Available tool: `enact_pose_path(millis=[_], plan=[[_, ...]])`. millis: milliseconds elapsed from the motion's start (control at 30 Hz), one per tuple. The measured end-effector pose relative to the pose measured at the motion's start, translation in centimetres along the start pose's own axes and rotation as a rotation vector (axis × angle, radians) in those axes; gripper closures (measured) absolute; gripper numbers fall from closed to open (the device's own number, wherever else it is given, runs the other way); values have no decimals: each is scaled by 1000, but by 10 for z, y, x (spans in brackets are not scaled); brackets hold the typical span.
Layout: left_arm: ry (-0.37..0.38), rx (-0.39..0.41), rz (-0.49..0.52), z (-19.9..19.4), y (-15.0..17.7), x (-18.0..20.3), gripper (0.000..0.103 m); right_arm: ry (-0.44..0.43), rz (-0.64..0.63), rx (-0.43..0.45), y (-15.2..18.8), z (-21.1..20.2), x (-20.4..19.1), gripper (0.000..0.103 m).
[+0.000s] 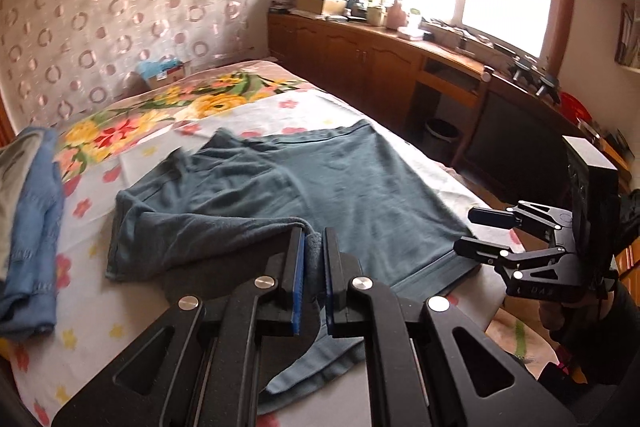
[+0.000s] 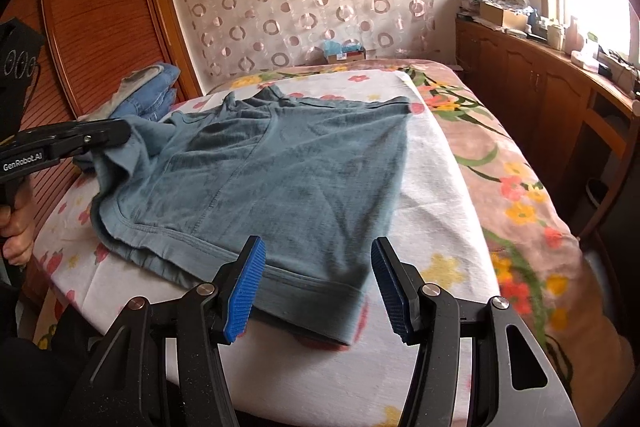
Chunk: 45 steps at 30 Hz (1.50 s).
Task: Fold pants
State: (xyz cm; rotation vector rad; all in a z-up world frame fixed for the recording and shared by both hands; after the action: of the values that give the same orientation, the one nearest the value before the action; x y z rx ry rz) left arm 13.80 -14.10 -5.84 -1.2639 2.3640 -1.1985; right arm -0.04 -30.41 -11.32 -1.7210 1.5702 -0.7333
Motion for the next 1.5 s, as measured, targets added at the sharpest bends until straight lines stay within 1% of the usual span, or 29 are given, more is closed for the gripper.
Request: enact_pose_path(millis=[300, 500, 733, 767, 833, 867, 933, 967, 1033, 1067, 1100, 1133, 1267, 1467, 1500], plan=[[31, -45, 46, 31, -17, 31, 94, 2, 21, 12, 5, -1, 7, 46], [36, -69, 67, 49, -27, 48, 94, 6, 43, 15, 7, 0, 14, 46], [26, -95, 42, 60, -24, 48, 93, 11, 49, 26, 6, 0, 7, 46], [24, -96, 42, 60, -23, 47, 92, 11, 47, 27, 5, 1, 5, 46], [17, -87, 46, 57, -23, 46, 85, 13, 44, 28, 6, 2, 3, 46], [14, -81, 48, 55, -23, 46, 80, 13, 43, 26, 6, 4, 2, 46], [-4, -63, 56, 50, -24, 44, 65, 16, 41, 23, 8, 6, 0, 46], [-12, -51, 60, 46, -24, 43, 55, 15, 40, 23, 8, 7, 0, 46], [-23, -42, 60, 43, -23, 39, 43, 13, 39, 25, 8, 7, -2, 46], [-26, -35, 54, 40, -22, 35, 28, 12, 38, 25, 7, 7, -2, 46], [-26, -27, 48, 38, -20, 32, 22, 10, 36, 25, 7, 8, -4, 46], [-27, -21, 43, 36, -19, 29, 22, 8, 33, 26, 7, 7, -3, 46], [-74, -34, 11, 35, -9, 10, 20, -1, 21, 27, 3, 11, -7, 46], [-78, -34, -43, 27, 8, -8, 20, -24, -8, 36, -6, 24, -17, 47], [-82, -36, -44, 27, 10, -10, 20, -34, -10, 35, -7, 27, -19, 50]])
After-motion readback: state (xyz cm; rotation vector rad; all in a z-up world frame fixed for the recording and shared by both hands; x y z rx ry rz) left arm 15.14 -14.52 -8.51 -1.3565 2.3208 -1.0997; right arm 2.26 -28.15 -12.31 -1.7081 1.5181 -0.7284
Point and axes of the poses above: each gripper's, at about its wrist camera, not at the fingertips, and z roughly the way its jaws point, x to its right, y to its underside, the point moved 5 cm from there along z, roughly the way its jaws point, and after that the axes turned 11 degrees about y, right-handed, at the moved point
